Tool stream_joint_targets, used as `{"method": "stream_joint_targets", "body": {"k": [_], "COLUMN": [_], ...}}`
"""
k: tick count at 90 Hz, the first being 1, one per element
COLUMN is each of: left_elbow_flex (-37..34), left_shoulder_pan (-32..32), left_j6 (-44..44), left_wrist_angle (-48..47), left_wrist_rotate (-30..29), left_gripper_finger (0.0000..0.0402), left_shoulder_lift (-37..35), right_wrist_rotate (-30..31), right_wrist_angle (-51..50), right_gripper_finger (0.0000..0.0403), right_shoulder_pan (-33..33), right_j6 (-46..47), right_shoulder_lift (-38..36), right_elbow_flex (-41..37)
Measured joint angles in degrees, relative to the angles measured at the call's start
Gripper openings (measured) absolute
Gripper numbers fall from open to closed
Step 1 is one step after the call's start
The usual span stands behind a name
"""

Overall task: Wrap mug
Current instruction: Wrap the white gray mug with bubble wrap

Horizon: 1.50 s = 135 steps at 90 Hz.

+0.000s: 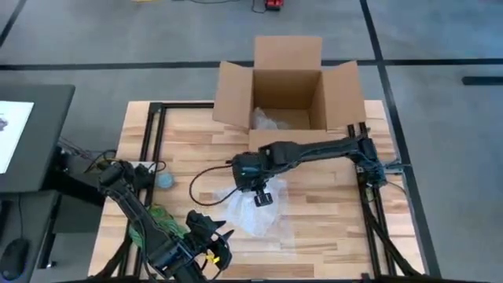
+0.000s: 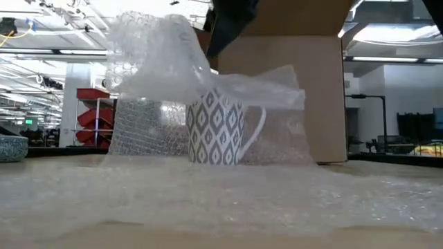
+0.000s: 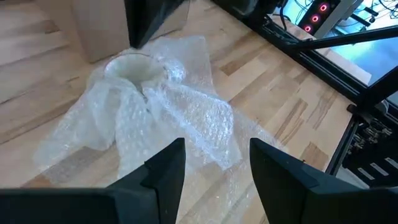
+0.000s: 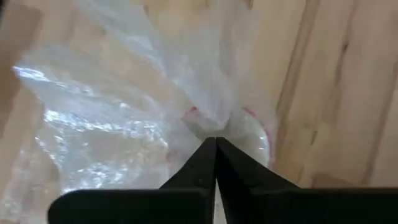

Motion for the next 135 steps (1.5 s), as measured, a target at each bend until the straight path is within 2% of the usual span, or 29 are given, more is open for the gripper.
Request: {"method": "stream_joint_targets", "body": {"k": [18, 44, 61, 93, 118, 127, 135], "left_elbow_flex": [0.0, 0.0, 0.0, 0.0, 0.0, 0.0, 0.0], "left_shoulder_pan": [0.0, 0.0, 0.0, 0.0, 0.0, 0.0, 0.0], "left_j6": [0.4, 2.2, 2.2, 2.4, 2.5, 2.7, 2.6], "left_wrist_angle": [0.1, 1.0, 1.0, 1.1, 2.3, 2.9, 3.6], "left_wrist_rotate": [0.0, 0.0, 0.0, -0.3, -1.8, -2.0, -2.1], "left_gripper_finger": [0.0156, 0.0156, 0.0156, 0.0156, 0.0156, 0.0156, 0.0156], "left_shoulder_lift": [0.0, 0.0, 0.0, 0.0, 0.4, 1.6, 2.8], "right_wrist_rotate": [-0.4, -0.6, -0.2, 0.4, 0.4, 0.3, 0.3], "right_wrist_angle": [-1.8, -1.5, -1.5, -1.3, -6.8, -7.0, -5.2], "right_gripper_finger": [0.0000, 0.0000, 0.0000, 0.0000, 0.0000, 0.0000, 0.0000], "right_shoulder_pan": [1.6, -0.1, -0.3, 1.9, 4.8, 6.9, 9.2], "right_j6": [-0.4, -0.3, -0.4, 0.0, -2.3, -3.4, -3.5], "right_shoulder_lift": [4.1, 12.5, 13.4, 4.7, -3.9, -9.4, -15.8], "right_elbow_flex": [-0.1, 0.2, 0.1, -0.1, -0.3, -5.0, -12.7]}}
